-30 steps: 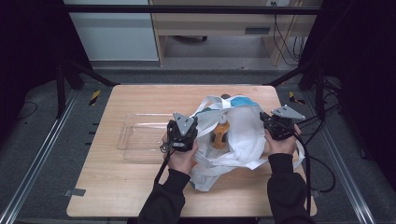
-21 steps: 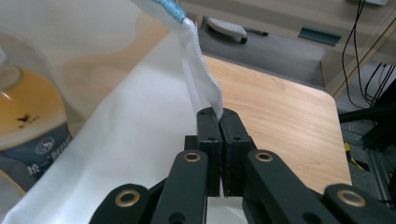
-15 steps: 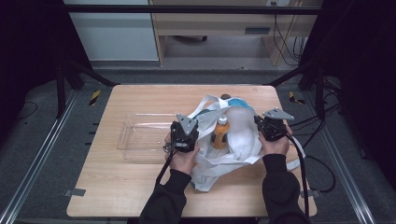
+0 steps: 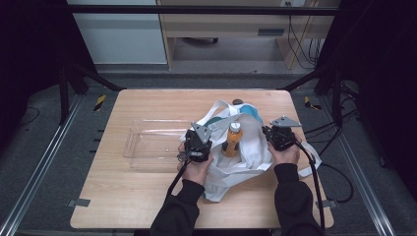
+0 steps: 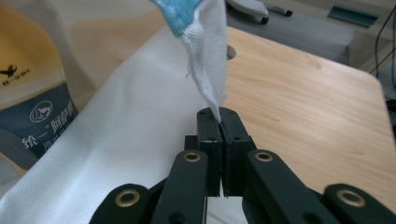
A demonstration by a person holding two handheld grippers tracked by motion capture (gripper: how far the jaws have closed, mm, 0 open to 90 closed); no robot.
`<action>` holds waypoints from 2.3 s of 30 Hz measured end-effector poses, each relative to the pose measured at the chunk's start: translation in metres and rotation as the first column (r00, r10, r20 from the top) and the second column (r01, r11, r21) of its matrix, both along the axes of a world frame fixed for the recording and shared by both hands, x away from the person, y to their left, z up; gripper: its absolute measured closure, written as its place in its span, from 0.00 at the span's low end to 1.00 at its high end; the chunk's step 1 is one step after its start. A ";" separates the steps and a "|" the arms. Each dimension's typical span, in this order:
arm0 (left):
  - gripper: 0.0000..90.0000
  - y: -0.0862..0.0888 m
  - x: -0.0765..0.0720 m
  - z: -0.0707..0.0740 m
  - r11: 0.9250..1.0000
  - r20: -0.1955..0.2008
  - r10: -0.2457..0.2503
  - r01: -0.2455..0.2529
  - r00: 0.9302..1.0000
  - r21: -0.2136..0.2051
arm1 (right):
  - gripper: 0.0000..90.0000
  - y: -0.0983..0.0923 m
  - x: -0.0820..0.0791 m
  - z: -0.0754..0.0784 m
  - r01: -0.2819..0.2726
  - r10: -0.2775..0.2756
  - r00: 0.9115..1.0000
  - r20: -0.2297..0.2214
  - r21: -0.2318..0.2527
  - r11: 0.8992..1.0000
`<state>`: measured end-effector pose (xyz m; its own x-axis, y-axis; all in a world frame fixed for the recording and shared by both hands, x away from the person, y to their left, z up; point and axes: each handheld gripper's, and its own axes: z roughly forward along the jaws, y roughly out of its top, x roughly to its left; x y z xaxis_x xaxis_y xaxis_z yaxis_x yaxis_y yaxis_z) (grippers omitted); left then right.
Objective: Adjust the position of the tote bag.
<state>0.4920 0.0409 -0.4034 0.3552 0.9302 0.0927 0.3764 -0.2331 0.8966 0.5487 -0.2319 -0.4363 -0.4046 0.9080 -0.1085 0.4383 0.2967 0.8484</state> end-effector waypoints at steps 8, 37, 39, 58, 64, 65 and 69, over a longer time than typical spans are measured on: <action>0.97 -0.003 -0.001 -0.005 1.000 -0.019 -0.026 0.026 0.999 -0.008 | 0.99 0.003 0.003 -0.011 -0.006 0.007 0.999 -0.049 0.020 1.000; 0.97 -0.006 0.006 -0.021 0.995 -0.107 0.025 -0.015 0.994 0.096 | 0.99 0.017 0.006 -0.023 -0.078 0.077 0.992 -0.103 -0.006 0.997; 0.97 -0.006 0.006 -0.022 0.996 -0.110 0.022 -0.012 0.994 0.090 | 0.99 0.020 0.006 -0.024 -0.076 0.074 0.991 -0.108 -0.017 0.997; 0.97 -0.021 0.001 -0.028 0.999 -0.151 -0.028 0.022 0.988 -0.042 | 0.99 0.001 0.005 -0.016 -0.026 0.025 0.994 -0.110 -0.006 1.000; 0.97 -0.026 -0.001 -0.032 0.998 -0.150 -0.046 0.041 0.988 -0.039 | 0.99 0.000 0.005 -0.015 -0.018 0.015 0.994 -0.111 -0.021 1.000; 0.97 -0.026 -0.001 -0.032 0.998 -0.143 -0.048 0.044 0.989 -0.033 | 0.99 0.000 0.005 -0.015 -0.020 0.018 0.994 -0.110 -0.022 1.000; 0.95 -0.023 -0.001 -0.032 0.998 -0.141 -0.055 0.051 0.988 -0.036 | 0.99 0.004 0.006 -0.019 -0.030 0.025 0.992 -0.120 -0.041 0.999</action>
